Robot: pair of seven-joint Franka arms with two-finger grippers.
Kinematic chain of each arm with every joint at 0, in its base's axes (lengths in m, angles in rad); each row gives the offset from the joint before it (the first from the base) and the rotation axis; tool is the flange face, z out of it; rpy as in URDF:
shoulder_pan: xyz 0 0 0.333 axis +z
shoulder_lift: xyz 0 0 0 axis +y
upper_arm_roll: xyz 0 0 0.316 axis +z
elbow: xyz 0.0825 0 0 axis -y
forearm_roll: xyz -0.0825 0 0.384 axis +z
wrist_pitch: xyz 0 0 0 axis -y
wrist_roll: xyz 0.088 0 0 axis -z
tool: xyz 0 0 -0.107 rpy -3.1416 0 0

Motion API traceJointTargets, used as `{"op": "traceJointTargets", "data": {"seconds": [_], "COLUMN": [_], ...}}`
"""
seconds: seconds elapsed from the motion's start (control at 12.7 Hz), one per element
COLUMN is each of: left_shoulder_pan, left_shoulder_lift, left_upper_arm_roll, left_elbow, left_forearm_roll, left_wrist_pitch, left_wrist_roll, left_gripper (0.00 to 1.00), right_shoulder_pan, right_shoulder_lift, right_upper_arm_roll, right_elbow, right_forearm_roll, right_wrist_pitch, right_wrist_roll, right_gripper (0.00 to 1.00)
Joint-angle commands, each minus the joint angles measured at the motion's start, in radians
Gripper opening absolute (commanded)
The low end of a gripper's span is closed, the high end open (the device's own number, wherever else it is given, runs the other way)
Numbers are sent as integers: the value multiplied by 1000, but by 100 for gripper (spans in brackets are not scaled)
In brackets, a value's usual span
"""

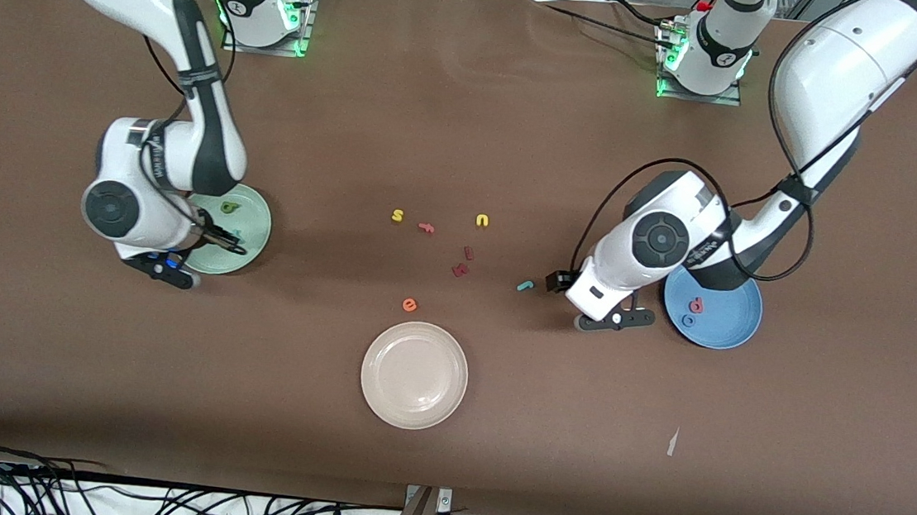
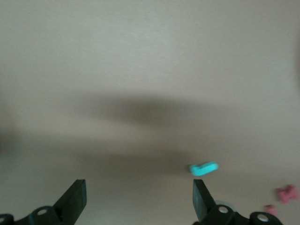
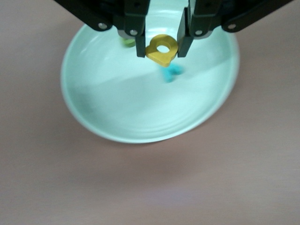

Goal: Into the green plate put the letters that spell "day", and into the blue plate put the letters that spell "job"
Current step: 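Place the yellow a on the green plate while the left gripper reaches cyan j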

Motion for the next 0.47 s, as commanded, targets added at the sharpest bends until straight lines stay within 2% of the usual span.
{"op": "traceJointTargets", "data": {"seconds": [0.0,0.08,0.16,0.31,0.39], "left_shoulder_pan": [-97,-146,-201,-298,-321], "left_shoulder_lift": [40,40,43,72,87], "left_upper_arm_roll": [53,92,143,217,232], "left_elbow": [38,39,55,110,125], "left_forearm_roll": [-7,-16,-17,-21,-21], "left_wrist_pitch": [52,54,54,54,54], "left_wrist_roll": [-114,-141,-178,-232,-246], "left_gripper": [100,100,100,100,100], "right_shoulder_pan": [-45,-45,-44,-39,-38], "right_shoulder_lift": [25,30,27,6,-5], "right_upper_arm_roll": [7,7,9,9,10], "right_elbow": [-14,-11,-4,21,42], "right_forearm_roll": [34,34,34,34,34], "right_wrist_pitch": [30,31,18,-40,-73], "right_wrist_roll": [-87,-83,-81,-81,-80], "right_gripper": [17,56,100,100,100]}}
